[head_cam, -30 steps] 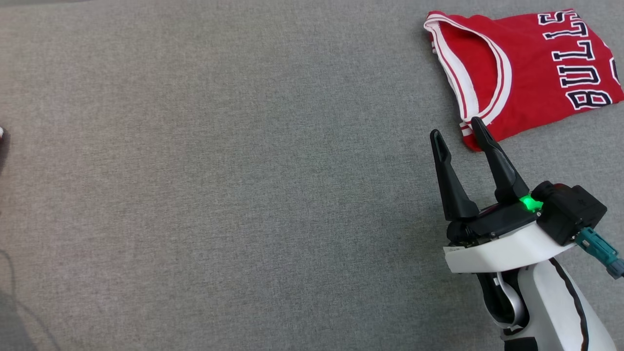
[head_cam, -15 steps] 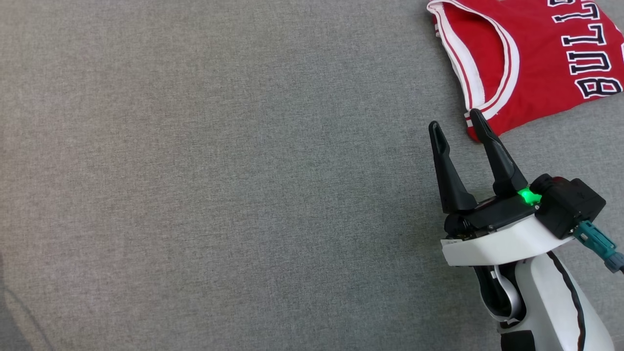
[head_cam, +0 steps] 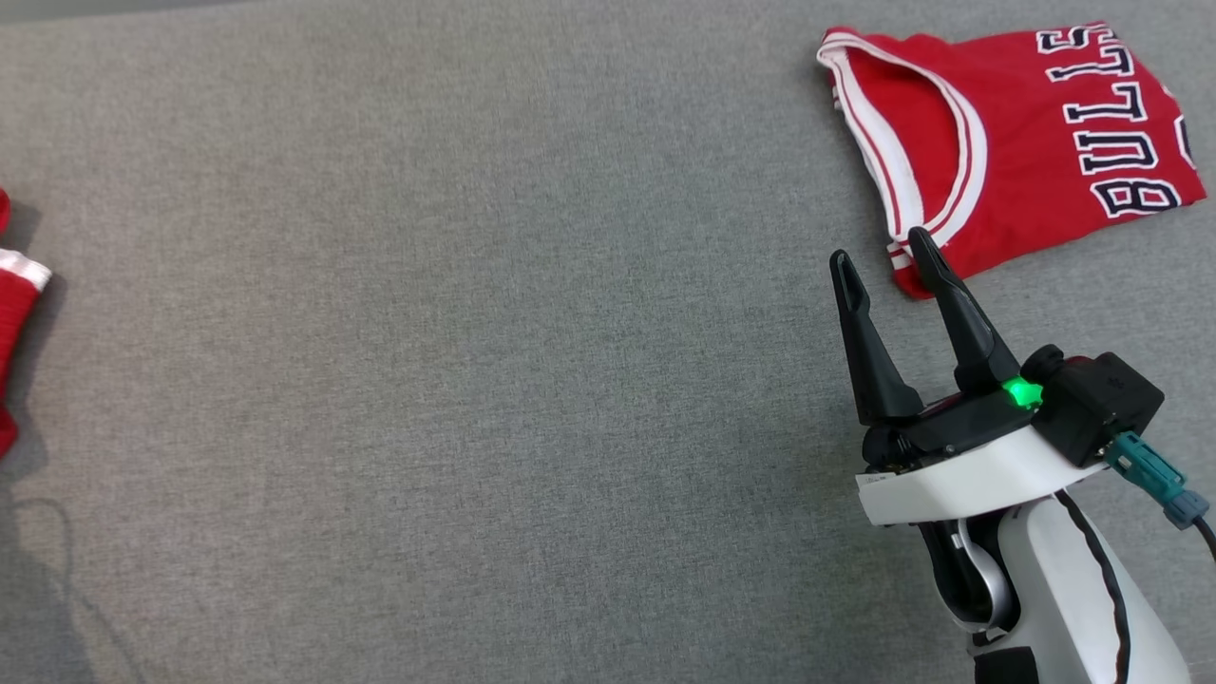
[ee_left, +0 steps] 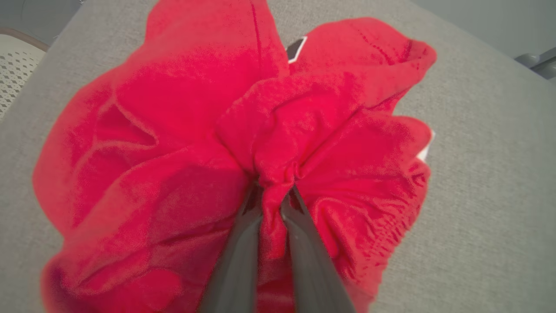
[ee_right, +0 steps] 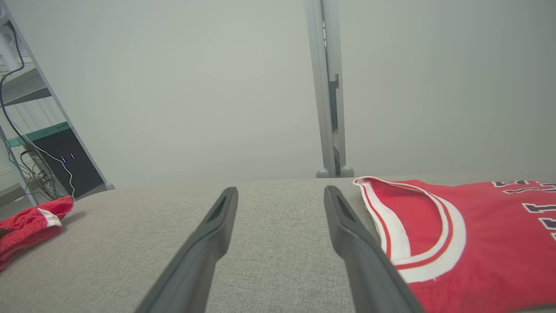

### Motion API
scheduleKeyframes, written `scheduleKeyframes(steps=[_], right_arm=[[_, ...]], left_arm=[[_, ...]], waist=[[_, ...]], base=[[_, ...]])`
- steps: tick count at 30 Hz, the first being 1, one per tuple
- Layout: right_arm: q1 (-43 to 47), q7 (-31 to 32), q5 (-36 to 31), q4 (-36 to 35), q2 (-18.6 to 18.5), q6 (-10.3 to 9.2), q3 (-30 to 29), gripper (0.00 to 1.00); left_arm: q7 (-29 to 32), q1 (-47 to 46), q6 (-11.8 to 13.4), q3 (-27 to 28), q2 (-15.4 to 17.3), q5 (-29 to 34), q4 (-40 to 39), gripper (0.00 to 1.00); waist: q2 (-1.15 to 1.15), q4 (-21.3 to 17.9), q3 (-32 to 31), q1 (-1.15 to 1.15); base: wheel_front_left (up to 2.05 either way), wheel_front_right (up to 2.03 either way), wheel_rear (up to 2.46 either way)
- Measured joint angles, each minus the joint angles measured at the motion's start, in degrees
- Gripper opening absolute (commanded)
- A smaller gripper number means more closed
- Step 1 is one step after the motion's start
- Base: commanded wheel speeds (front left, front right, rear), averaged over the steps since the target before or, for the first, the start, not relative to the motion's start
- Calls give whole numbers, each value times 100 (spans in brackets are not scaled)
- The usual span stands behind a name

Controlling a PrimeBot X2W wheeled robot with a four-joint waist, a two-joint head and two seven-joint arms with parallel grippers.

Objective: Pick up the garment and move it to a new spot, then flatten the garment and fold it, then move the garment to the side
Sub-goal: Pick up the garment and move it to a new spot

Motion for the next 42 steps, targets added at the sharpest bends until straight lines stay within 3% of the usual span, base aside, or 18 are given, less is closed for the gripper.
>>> scheduleKeyframes(steps=[12, 20, 27, 31, 37, 42], right_arm=[[257, 0, 120, 187, 16, 0, 11, 100], [451, -1, 166, 214, -24, 0, -86, 100], [588, -1, 221, 231, -77, 0, -118, 100], [709, -1, 230, 276, -166, 0, -120, 100], [727, -1, 264, 300, -196, 0, -40, 100], [717, -1, 272, 316, -180, 0, 60, 100]], left_arm=[[78, 458, -14, -669, -113, -416, -1708, 0], [305, 1251, -15, -1103, -410, -684, -3166, 0], [283, 2168, 36, -1755, -1061, -577, -4175, 0], [68, 2415, 115, -2117, -1537, -486, -4351, 0], [-407, 2385, 149, -2710, -2366, -292, -3855, 0], [-787, 2164, 130, -3016, -2679, -155, -3392, 0]], waist=[[0, -1, -840, 0], [0, -45, -1287, 0], [0, -147, -1523, 0], [0, -202, -1656, 0], [0, -356, -1715, 0], [0, -475, -1675, 0]], base=[[0, 0, 0], [0, 0, 0], [0, 0, 0], [0, 0, 0], [0, 0, 0], [0, 0, 0]])
